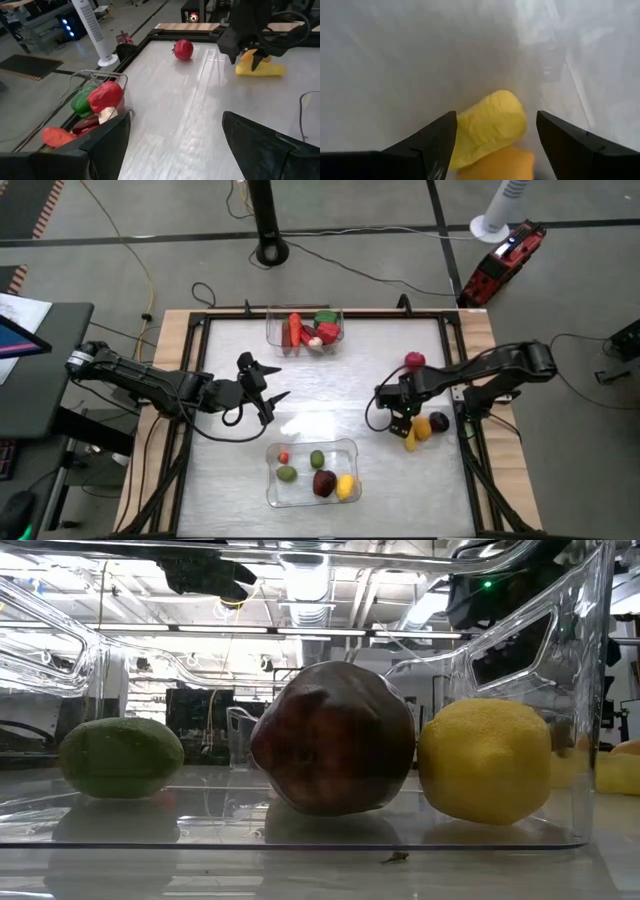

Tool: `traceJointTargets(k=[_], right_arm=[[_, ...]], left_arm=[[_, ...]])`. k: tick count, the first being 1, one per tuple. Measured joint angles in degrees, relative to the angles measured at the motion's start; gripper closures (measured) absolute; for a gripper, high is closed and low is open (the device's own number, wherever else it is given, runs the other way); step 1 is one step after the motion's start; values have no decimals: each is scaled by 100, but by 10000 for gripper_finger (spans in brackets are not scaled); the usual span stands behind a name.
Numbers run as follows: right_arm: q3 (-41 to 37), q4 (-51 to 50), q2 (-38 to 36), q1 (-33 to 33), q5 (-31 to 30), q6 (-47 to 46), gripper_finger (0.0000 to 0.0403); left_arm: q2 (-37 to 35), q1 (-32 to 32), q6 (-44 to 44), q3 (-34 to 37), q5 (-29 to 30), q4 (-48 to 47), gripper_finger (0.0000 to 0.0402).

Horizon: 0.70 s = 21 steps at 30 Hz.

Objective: Sort produce into baskets
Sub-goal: Put the corn into the top transparent bin

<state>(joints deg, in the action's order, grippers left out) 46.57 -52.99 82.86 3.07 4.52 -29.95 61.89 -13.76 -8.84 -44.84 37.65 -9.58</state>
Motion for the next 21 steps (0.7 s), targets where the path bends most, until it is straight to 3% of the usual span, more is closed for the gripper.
traceJointTargets(k=[10, 21], right_arm=[[2, -8, 189, -11, 50, 44, 106], [2, 130, 272, -4, 54, 43, 184]], left_arm=[[0, 0, 2, 0, 0, -61, 97], [0, 0, 2, 0, 2, -59, 97]])
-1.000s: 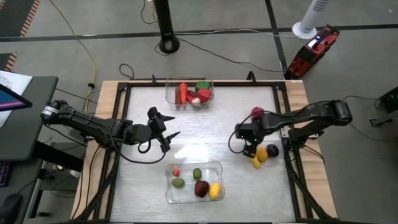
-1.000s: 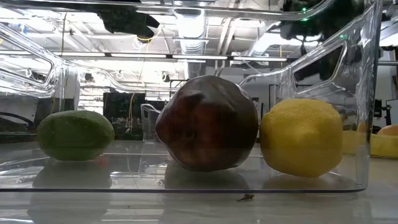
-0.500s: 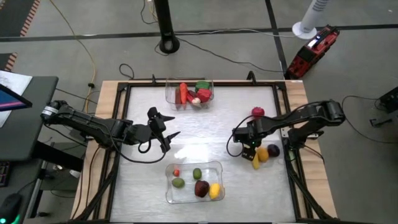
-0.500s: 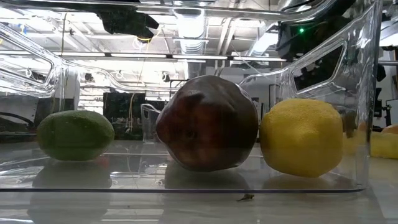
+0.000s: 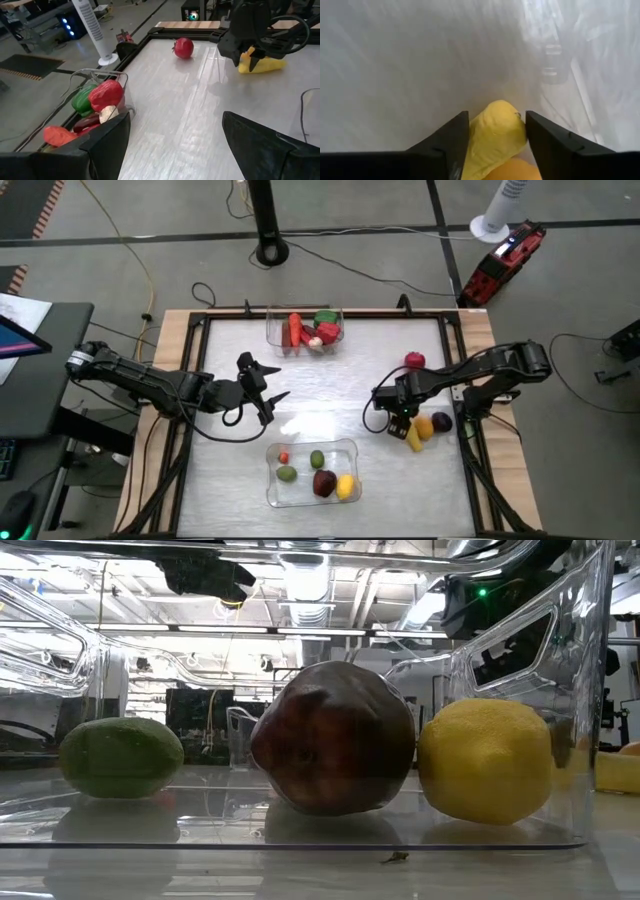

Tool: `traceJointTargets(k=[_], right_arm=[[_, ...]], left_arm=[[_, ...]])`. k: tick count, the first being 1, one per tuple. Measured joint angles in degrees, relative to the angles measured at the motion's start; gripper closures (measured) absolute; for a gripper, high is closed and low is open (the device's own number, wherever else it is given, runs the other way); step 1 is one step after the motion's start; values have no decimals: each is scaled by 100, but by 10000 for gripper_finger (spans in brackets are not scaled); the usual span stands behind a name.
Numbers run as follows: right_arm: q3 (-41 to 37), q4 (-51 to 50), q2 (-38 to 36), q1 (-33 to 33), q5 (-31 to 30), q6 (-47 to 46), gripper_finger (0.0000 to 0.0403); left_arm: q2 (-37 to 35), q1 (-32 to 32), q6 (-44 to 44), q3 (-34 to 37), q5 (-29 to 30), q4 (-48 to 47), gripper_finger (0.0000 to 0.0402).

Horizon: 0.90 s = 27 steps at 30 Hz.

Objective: Sort produce into baskets
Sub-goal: Put the corn into the top transparent bin

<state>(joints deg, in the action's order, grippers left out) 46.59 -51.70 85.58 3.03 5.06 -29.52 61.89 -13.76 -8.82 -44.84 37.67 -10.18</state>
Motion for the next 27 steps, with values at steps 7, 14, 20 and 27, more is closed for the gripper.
traceJointTargets(k=[7, 14, 20, 27], right_arm=[[2, 175, -2, 75, 0, 147, 233], [5, 438, -2, 72, 5, 302, 242], [302, 430, -2, 74, 7, 474, 243], [1042, 525, -2, -125, -277, 1349, 243]], left_arm=[[0, 0, 5, 0, 0, -2, 97], [0, 0, 17, 0, 0, -4, 97], [0, 0, 11, 0, 0, -2, 97], [0, -2, 17, 0, -2, -2, 97]])
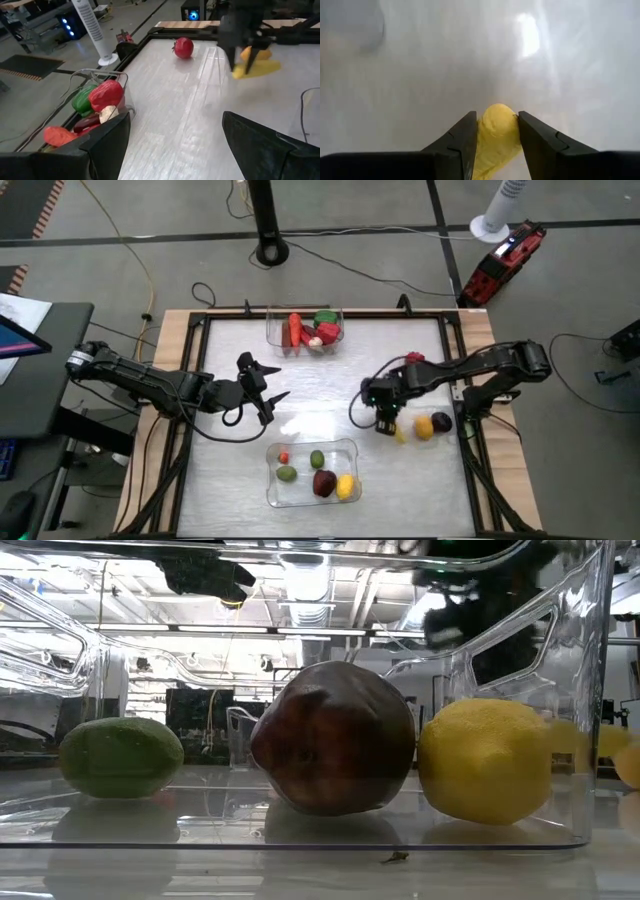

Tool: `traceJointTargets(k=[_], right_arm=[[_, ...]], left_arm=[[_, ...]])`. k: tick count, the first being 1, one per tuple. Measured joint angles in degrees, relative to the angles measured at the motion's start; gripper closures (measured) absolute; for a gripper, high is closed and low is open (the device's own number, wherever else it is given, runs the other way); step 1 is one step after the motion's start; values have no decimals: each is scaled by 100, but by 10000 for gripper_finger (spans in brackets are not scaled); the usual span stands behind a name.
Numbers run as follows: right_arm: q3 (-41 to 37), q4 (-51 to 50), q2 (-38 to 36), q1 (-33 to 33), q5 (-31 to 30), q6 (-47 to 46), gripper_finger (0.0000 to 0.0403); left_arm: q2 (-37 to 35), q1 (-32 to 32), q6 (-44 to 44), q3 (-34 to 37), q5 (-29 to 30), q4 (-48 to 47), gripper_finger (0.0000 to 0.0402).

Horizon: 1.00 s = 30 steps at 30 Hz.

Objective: Sort produce into baskets
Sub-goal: Put the corn into the top transparent bin

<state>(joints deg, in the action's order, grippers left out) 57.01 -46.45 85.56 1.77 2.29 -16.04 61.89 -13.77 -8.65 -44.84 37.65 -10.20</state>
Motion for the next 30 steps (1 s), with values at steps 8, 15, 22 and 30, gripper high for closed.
traceJointTargets(k=[8, 15, 22, 30], right_arm=[[437, 1402, -1, -725, -244, 1526, 244], [435, 3232, 0, -1622, -224, 2242, 244], [435, 5199, 0, -2423, -93, 2392, 242], [444, 6698, 192, -2852, -73, 2537, 241]], left_arm=[[0, -1, 3, 0, 2, 20, 97], [0, -1, 0, 0, 2, 22, 97], [0, 0, 67, 0, 13, 24, 97], [0, -1, 89, 0, 17, 24, 97]])
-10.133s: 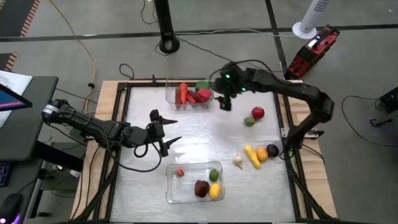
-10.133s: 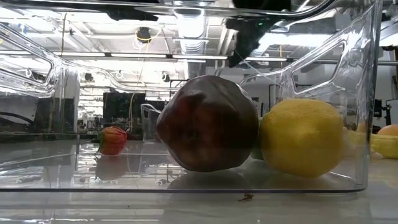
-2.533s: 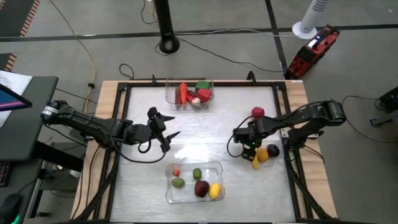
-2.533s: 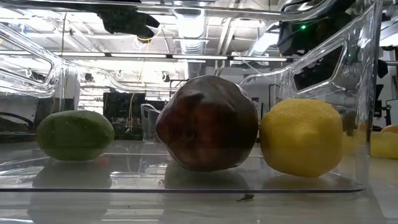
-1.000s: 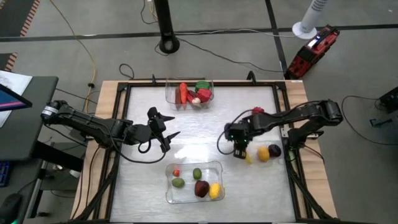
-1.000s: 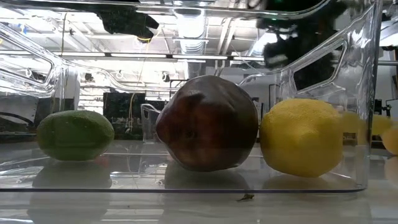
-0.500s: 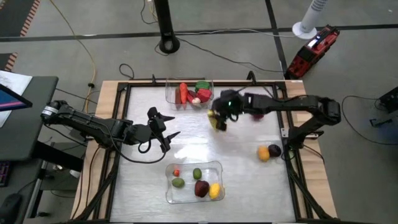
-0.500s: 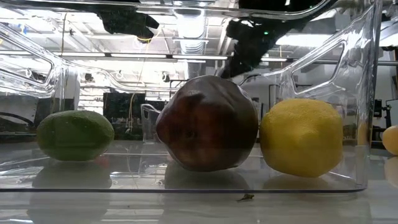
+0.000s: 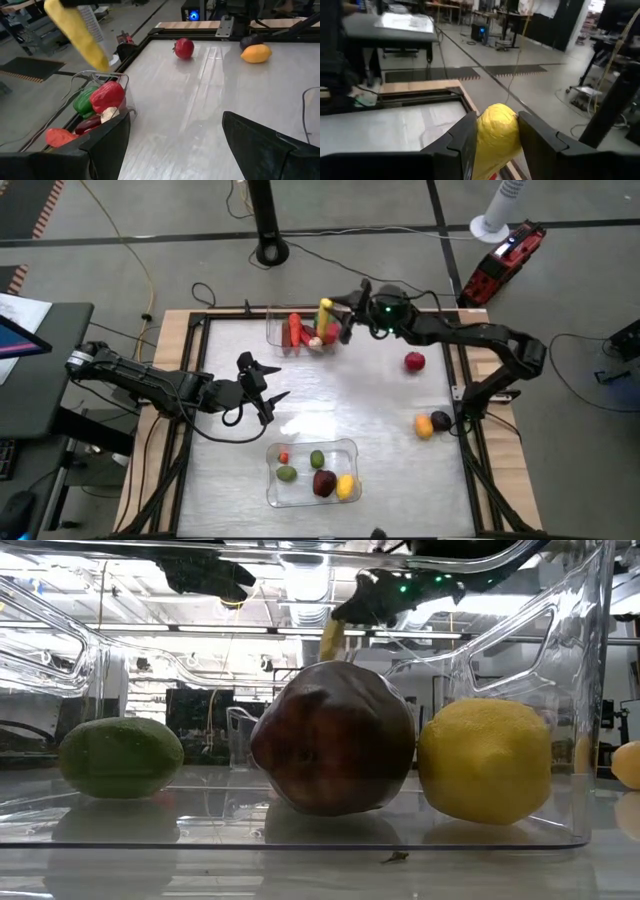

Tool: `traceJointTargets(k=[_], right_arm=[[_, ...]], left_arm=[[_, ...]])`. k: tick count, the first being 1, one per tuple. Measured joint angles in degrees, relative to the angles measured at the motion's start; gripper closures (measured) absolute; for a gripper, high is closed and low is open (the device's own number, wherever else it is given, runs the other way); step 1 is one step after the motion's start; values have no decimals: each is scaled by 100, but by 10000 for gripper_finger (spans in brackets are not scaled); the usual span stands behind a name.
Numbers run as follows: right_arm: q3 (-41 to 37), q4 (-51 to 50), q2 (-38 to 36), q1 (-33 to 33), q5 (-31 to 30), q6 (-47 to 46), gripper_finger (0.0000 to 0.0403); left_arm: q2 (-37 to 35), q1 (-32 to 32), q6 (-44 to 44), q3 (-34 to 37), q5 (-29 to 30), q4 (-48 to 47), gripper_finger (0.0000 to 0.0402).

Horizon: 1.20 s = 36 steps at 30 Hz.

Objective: Sort produce into baskets
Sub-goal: Put the corn into the top transparent bin, then put the tomato into the bottom transparent bin

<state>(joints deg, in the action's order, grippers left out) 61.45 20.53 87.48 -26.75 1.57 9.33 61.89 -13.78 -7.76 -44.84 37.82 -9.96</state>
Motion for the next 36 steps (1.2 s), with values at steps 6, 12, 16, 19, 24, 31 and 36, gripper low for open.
traceJointTargets(k=[6, 12, 16, 19, 24, 31, 36], right_arm=[[602, -128, 1035, -32, -32, -88, 241], [1443, -386, 1708, 12, -330, 100, 239], [1793, -841, 2058, -7, -382, 452, 206], [2010, -925, 2147, -57, -373, 430, 159], [2236, -2446, 1834, -57, -327, 587, 102], [2075, -5758, 589, 202, -589, 539, 96], [896, -6296, -470, 465, -1466, 504, 100]], left_arm=[[-1, 2, 63, 0, 7, 38, 97], [0, 4, 117, 0, 2, 31, 97], [0, 6, 231, 0, 17, 13, 97], [-1, 26, 289, 0, 44, 34, 97], [-2, 35, 271, 0, 28, 37, 97], [-2, 15, 154, 0, -7, 37, 97], [-1, 13, 39, 0, -7, 37, 97]])
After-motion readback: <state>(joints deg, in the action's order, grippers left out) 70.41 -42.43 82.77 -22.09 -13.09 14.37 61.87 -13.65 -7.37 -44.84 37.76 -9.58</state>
